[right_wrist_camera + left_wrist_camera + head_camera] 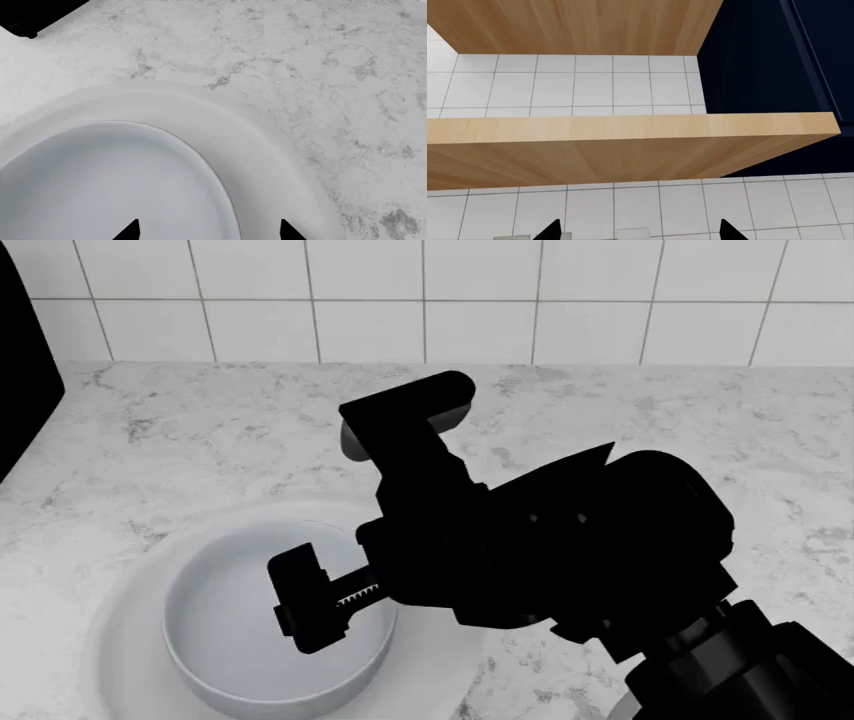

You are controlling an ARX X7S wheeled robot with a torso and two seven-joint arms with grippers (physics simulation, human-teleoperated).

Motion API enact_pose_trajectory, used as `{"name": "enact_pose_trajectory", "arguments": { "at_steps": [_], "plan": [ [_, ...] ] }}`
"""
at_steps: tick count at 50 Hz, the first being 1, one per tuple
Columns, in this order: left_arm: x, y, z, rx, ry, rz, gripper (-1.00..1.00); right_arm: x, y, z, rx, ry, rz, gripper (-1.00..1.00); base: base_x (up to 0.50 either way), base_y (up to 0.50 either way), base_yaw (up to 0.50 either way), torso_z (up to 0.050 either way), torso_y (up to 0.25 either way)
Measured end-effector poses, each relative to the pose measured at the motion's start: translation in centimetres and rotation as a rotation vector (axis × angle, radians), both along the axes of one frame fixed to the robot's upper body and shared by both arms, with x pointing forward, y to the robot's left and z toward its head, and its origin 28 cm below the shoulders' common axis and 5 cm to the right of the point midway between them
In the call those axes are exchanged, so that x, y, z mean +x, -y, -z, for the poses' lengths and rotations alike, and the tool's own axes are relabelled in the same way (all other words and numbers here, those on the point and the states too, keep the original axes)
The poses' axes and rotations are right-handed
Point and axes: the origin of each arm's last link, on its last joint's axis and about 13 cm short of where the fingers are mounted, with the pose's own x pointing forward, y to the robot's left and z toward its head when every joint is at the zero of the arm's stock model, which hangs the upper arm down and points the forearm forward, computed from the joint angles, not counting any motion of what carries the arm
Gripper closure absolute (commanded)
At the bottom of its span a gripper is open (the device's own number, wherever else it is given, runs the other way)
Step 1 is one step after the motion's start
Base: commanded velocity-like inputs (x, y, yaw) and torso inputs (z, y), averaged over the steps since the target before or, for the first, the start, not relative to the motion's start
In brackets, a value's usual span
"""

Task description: Stack the bowls from largest to smallest.

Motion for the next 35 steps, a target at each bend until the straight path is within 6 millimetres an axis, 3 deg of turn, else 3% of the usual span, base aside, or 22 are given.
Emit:
{"name": "enact_pose_trajectory", "arguments": {
  "at_steps": [23, 35],
  "plan": [
    [-0.1, 0.1, -0.3, -0.001, 0.008, 0.005, -1.00, -0.1, 0.2, -3.3, 0.019, 0.072, 0.007, -1.00, 0.00, 0.00, 0.00, 0.000, 0.000],
    [0.1, 0.2, -0.1, -0.002, 0.007, 0.010, -1.00, -1.4, 1.2, -5.6, 0.021, 0.140, 0.077, -1.00, 0.00, 0.00, 0.00, 0.000, 0.000]
  ]
}}
